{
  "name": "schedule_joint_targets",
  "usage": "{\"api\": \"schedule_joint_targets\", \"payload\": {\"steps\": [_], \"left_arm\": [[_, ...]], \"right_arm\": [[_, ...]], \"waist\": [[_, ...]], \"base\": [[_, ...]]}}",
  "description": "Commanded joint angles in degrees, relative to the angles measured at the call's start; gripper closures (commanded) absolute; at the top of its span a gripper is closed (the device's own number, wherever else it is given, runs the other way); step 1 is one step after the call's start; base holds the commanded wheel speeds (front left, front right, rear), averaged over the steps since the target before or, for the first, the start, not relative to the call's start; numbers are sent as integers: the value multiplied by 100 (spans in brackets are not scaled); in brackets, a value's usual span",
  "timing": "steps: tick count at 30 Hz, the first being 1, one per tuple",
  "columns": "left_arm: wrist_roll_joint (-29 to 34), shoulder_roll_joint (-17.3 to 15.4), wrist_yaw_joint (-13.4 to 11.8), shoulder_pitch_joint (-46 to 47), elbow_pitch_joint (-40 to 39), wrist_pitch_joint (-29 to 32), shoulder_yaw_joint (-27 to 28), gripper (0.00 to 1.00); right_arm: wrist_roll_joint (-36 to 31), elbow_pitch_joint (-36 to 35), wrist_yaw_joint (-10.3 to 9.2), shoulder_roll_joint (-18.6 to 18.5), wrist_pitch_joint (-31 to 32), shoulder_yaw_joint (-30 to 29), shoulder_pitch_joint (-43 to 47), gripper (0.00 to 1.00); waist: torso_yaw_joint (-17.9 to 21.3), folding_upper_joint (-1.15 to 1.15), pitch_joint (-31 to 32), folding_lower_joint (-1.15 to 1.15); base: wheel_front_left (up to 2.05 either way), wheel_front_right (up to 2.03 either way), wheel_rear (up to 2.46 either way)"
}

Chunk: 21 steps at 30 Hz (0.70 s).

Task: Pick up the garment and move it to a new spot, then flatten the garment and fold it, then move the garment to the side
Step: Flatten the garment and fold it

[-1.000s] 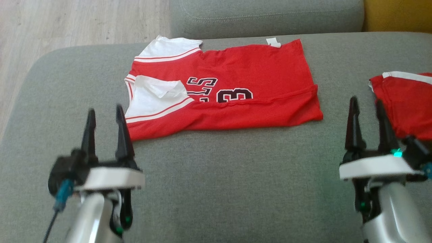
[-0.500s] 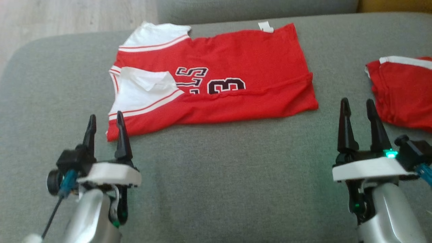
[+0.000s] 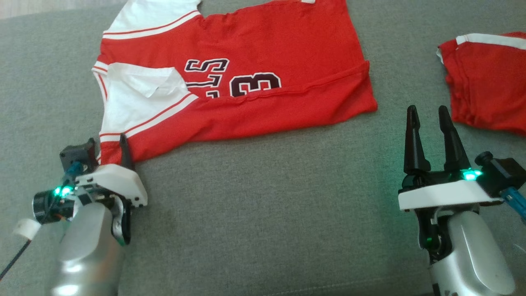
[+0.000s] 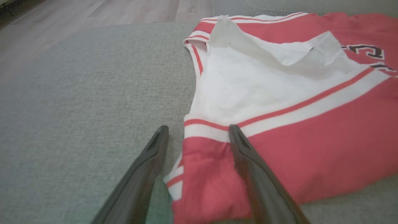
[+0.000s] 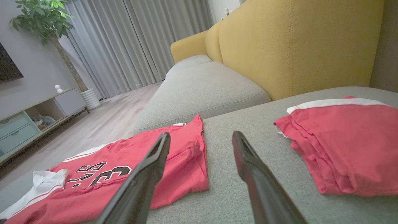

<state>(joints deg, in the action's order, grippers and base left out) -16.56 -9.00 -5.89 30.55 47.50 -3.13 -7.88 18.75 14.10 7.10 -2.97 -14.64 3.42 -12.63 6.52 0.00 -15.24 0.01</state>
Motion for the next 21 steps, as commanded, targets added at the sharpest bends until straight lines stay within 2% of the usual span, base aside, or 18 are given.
{"api": "schedule_joint_targets", "payload": {"steps": [1,6,10,11,12,14,21], "left_arm": [[46,-235,-46,207,58,87,126,0],[26,-265,-90,247,440,325,100,0],[-42,-201,8,251,707,656,36,0],[-55,-191,54,253,752,707,15,62],[-60,-179,97,257,775,722,-10,100],[-76,-143,145,274,747,623,-33,100],[-44,-19,455,414,158,-618,-170,100]], "right_arm": [[61,-175,39,9,-36,134,-177,0],[119,-167,39,9,-36,157,-184,0],[157,-151,39,9,-36,162,-174,0],[159,-134,39,9,-36,162,-168,0],[154,-107,39,9,-36,173,-164,0],[77,-6,39,9,-36,213,-175,0],[-680,1374,39,9,161,-42,-751,0]], "waist": [[46,0,-35,-1],[81,0,-27,-1],[69,0,19,-1],[59,0,39,-1],[47,0,60,-1],[15,0,117,-1],[-206,0,310,-1]], "base": [[0,0,0],[0,0,0],[0,0,0],[0,0,0],[0,0,0],[0,0,0],[0,0,0]]}}
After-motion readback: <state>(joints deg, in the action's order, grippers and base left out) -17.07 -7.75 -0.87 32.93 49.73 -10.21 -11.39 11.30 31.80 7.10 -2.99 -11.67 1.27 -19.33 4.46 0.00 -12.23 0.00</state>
